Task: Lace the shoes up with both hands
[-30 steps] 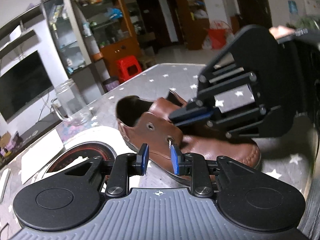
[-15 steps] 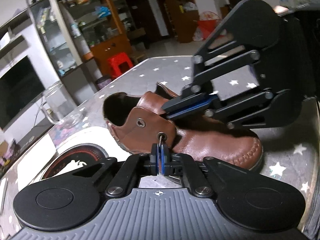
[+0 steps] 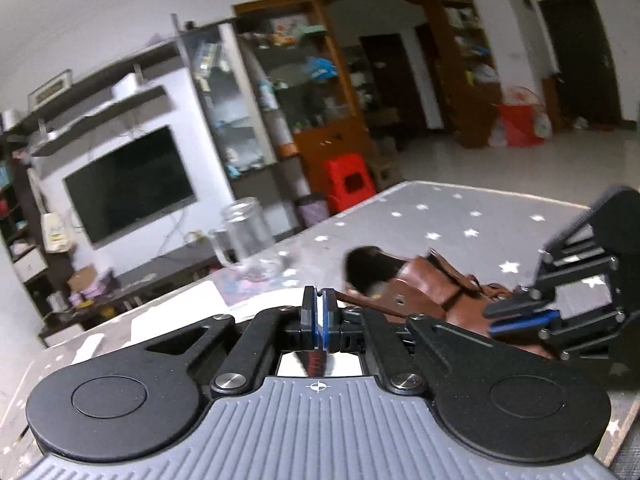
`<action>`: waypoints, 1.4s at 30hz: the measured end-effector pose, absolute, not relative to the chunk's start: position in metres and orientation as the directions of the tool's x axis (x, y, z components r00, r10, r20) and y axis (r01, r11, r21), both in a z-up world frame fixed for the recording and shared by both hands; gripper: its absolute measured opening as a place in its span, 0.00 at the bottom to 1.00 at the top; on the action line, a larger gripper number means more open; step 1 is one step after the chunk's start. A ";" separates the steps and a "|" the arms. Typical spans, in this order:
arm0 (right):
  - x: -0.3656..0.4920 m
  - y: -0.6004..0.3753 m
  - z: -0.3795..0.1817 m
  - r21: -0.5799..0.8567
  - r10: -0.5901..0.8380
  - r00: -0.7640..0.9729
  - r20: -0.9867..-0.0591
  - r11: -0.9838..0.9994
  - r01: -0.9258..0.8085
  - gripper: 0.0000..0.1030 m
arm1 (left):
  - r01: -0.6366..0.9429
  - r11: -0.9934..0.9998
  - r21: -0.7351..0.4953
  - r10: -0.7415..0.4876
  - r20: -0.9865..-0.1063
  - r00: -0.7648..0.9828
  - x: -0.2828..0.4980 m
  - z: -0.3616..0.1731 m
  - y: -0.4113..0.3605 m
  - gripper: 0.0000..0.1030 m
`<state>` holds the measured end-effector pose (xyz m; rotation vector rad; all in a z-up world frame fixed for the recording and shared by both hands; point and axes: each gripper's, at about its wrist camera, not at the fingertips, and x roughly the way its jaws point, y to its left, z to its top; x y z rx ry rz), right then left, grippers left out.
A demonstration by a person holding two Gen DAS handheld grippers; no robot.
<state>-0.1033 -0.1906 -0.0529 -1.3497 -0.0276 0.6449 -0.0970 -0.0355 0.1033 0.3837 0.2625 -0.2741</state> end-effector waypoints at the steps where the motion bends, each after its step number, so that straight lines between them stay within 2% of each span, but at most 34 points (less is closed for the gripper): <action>1: -0.105 -0.192 -0.053 -0.905 0.443 0.829 -0.341 0.082 -0.417 0.06 | 0.282 0.904 0.320 -0.191 -0.287 0.939 -0.100 0.105 -0.032 0.02; 7: -0.106 -0.206 -0.054 -0.887 0.406 0.848 -0.342 0.158 -0.433 0.07 | 0.212 0.930 0.302 -0.123 -0.289 0.949 -0.104 0.110 -0.016 0.02; 10: -0.105 -0.219 -0.049 -0.853 0.393 0.848 -0.356 0.233 -0.467 0.07 | 0.222 0.941 0.254 -0.125 -0.351 0.928 -0.096 0.105 -0.008 0.03; 13: -0.098 -0.231 -0.039 -0.821 0.382 0.851 -0.361 0.303 -0.484 0.07 | 0.223 0.925 0.307 -0.086 -0.402 0.911 -0.091 0.092 -0.009 0.05; 16: -0.089 -0.240 -0.029 -0.794 0.373 0.854 -0.362 0.357 -0.492 0.08 | 0.217 0.926 0.309 -0.066 -0.432 0.900 -0.088 0.086 -0.005 0.09; 18: -0.076 -0.250 -0.018 -0.754 0.364 0.855 -0.368 0.421 -0.504 0.14 | 0.204 0.926 0.319 -0.040 -0.451 0.892 -0.085 0.082 -0.001 0.12; 19: -0.069 -0.255 -0.012 -0.727 0.362 0.854 -0.375 0.457 -0.513 0.17 | 0.197 0.925 0.324 -0.027 -0.461 0.887 -0.084 0.079 0.001 0.13; 23: -0.041 -0.266 0.003 -0.594 0.384 0.819 -0.427 0.564 -0.574 0.18 | 0.199 0.923 0.328 -0.017 -0.483 0.875 -0.081 0.074 0.004 0.22; 27: 0.010 -0.282 0.013 -0.281 0.463 0.704 -0.538 0.689 -0.668 0.18 | 0.210 0.920 0.332 -0.021 -0.494 0.869 -0.078 0.069 0.001 0.29; 30: 0.039 -0.292 0.014 -0.092 0.513 0.638 -0.574 0.734 -0.673 0.18 | 0.223 0.917 0.331 -0.027 -0.506 0.862 -0.075 0.065 -0.004 0.30; 36: 0.074 -0.307 0.010 0.085 0.553 0.586 -0.593 0.766 -0.637 0.18 | 0.244 0.913 0.328 -0.039 -0.524 0.851 -0.067 0.062 -0.010 0.31; 42: 0.087 -0.304 0.003 0.173 0.608 0.493 -0.623 0.721 -0.671 0.18 | 0.256 0.909 0.328 -0.045 -0.534 0.844 -0.063 0.060 -0.013 0.34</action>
